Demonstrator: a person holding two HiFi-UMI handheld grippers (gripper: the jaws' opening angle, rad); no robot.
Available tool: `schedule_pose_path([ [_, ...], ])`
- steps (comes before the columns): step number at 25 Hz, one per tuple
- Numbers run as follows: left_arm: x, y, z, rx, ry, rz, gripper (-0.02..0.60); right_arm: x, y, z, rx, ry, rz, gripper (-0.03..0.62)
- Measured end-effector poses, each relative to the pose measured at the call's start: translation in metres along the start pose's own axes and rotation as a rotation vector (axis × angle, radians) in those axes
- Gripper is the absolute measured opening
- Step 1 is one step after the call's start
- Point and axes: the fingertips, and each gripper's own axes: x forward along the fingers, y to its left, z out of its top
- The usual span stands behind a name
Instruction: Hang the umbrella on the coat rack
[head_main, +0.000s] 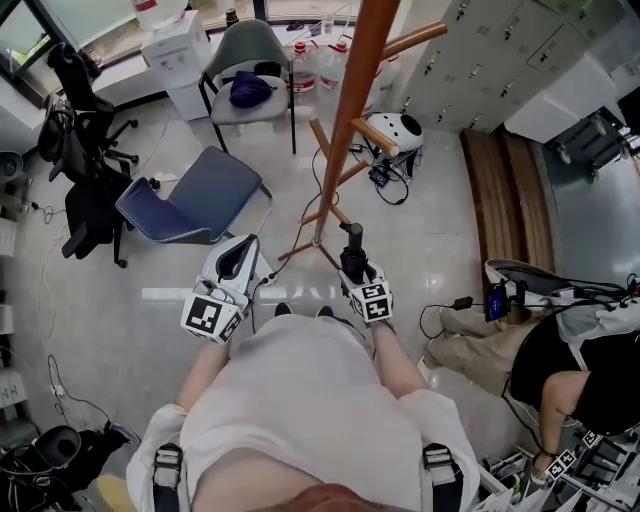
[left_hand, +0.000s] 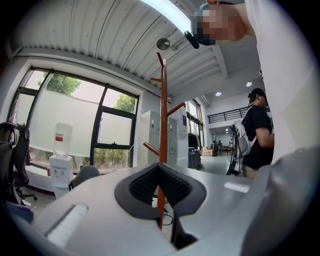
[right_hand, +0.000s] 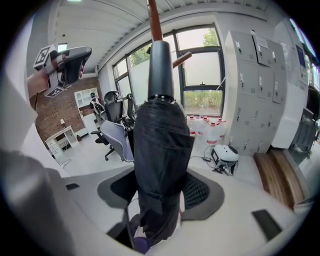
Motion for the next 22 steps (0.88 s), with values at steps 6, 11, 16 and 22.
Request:
schedule_pose_path([
  [6, 0.010, 0.004, 0.002, 0.000, 0.004, 0.007, 0.011, 0.008, -0.016, -0.003, 0.034, 0.023, -0.005, 0.261],
  [11, 0.015, 0.002, 0.001, 0.007, 0.008, 0.015, 0.011, 0.017, -0.028, -0.010, 0.065, 0.044, -0.014, 0.261],
  [16, 0.018, 0.003, 0.000, 0.008, 0.011, 0.010, 0.011, 0.031, -0.036, -0.003, 0.075, 0.039, -0.027, 0.261],
  [22, 0.019, 0.010, 0.000, 0.009, 0.021, 0.035, 0.010, 0.049, -0.039, 0.008, 0.070, 0.054, -0.017, 0.261],
])
